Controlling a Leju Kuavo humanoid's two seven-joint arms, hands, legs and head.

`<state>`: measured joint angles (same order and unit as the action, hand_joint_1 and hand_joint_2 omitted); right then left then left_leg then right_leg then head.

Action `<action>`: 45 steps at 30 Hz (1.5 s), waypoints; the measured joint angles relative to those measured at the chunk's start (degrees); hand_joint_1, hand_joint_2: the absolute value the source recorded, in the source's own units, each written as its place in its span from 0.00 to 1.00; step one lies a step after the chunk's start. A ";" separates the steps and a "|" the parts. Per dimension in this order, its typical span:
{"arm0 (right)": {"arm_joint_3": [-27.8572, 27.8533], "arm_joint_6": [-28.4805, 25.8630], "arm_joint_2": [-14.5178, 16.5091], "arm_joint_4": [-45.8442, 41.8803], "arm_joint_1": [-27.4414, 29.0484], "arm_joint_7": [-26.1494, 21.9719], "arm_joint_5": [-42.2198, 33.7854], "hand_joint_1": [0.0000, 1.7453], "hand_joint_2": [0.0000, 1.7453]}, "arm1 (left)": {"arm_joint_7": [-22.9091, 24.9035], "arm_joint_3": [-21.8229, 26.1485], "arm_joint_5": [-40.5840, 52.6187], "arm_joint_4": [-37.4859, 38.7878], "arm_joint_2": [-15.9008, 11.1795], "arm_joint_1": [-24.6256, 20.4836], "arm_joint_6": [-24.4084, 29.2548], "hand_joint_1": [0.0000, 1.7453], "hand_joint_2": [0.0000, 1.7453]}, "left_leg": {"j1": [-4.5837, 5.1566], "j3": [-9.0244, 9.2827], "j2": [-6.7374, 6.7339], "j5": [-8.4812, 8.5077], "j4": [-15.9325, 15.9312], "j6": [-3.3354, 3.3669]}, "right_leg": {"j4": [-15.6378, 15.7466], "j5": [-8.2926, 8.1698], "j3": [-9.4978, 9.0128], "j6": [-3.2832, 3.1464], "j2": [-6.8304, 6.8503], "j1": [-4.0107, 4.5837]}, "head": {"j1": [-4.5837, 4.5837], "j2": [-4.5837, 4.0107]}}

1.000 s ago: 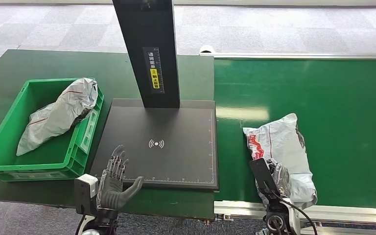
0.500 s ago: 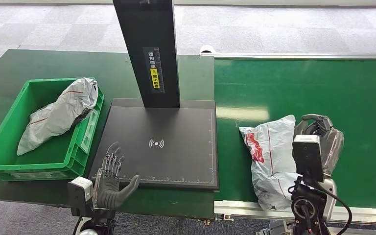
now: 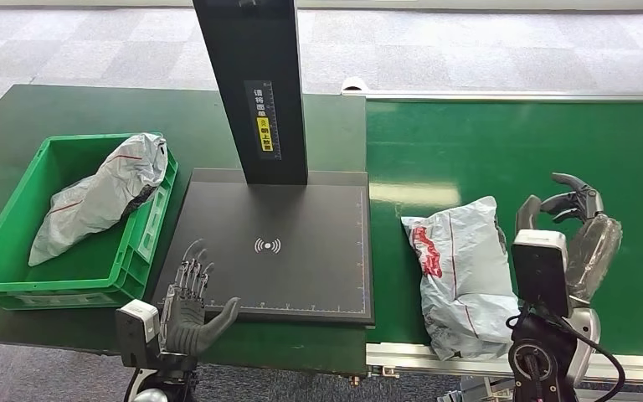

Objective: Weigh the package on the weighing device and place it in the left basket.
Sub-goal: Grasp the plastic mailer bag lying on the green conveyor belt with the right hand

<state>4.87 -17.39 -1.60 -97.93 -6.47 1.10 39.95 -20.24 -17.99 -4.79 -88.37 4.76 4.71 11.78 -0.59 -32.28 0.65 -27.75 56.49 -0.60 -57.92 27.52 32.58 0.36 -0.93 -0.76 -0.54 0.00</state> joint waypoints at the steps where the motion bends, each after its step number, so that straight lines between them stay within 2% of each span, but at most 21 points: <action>1: -0.01 1.09 -0.12 0.70 0.18 2.05 2.22 0.00 1.00 | 0.11 0.00 0.02 0.00 0.01 -0.07 -0.13 0.00 1.00 | 0.00 0.00 0.00 0.00 0.00 0.00 | 0.00 0.00 0.00 0.00 0.00 0.00 | 0.00 0.00; 4: -0.02 2.59 -0.24 5.21 0.30 3.96 5.27 0.00 1.00 | 0.49 -0.03 0.06 0.00 0.04 -0.31 -0.30 0.00 1.00 | 0.00 -0.01 0.00 0.00 0.00 0.00 | 0.00 0.00 -0.01 0.00 0.00 0.00 | 0.00 0.00; 14: -0.35 2.30 1.10 28.29 -1.98 2.93 6.56 0.00 1.00 | 1.80 -0.16 0.07 -0.02 0.15 -0.88 -0.84 0.00 1.00 | 0.00 -0.01 0.01 0.00 0.00 0.00 | 0.00 0.00 -0.01 0.00 0.01 0.00 | -0.01 0.00; 23: -0.39 2.30 1.64 34.31 -3.19 2.94 6.54 0.00 1.00 | 2.06 -0.19 0.07 -0.02 0.16 -0.91 -0.85 0.00 1.00 | 0.00 -0.01 0.01 0.00 0.00 0.00 | 0.00 0.00 0.00 0.00 0.00 0.00 | 0.00 0.00; 27: -0.56 3.94 1.85 36.80 -3.11 3.80 5.93 0.00 1.00 | 4.69 -0.26 -0.38 0.40 0.15 -0.71 -0.33 0.00 1.00 | 0.00 0.01 0.01 0.00 0.00 0.00 | 0.00 0.00 -0.01 0.00 0.00 0.00 | 0.01 0.00; 33: -0.93 0.91 2.90 46.71 -2.89 -0.99 3.88 0.00 1.00 | 2.54 -0.69 -1.96 2.51 -0.20 0.60 1.33 0.00 1.00 | 0.00 -0.02 0.00 -0.02 0.00 0.00 | 0.00 0.01 0.02 0.00 0.00 0.00 | -0.01 0.00; 45: -0.86 1.16 5.19 55.71 -5.32 -0.23 4.36 0.00 1.00 | 2.40 -1.28 -2.33 4.51 -0.57 0.81 2.08 0.00 1.00 | 0.00 0.38 -0.03 -0.03 0.00 -0.01 | 0.02 0.03 -0.33 -0.01 -0.02 0.01 | 0.01 0.00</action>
<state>4.01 -16.24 3.59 -42.22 -11.79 0.87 44.31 -17.84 -19.27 -7.13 -83.85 4.19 5.52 13.86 -0.60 -31.90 0.62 -27.78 56.49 -0.61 -57.90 27.55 32.25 0.35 -0.95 -0.75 -0.53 0.00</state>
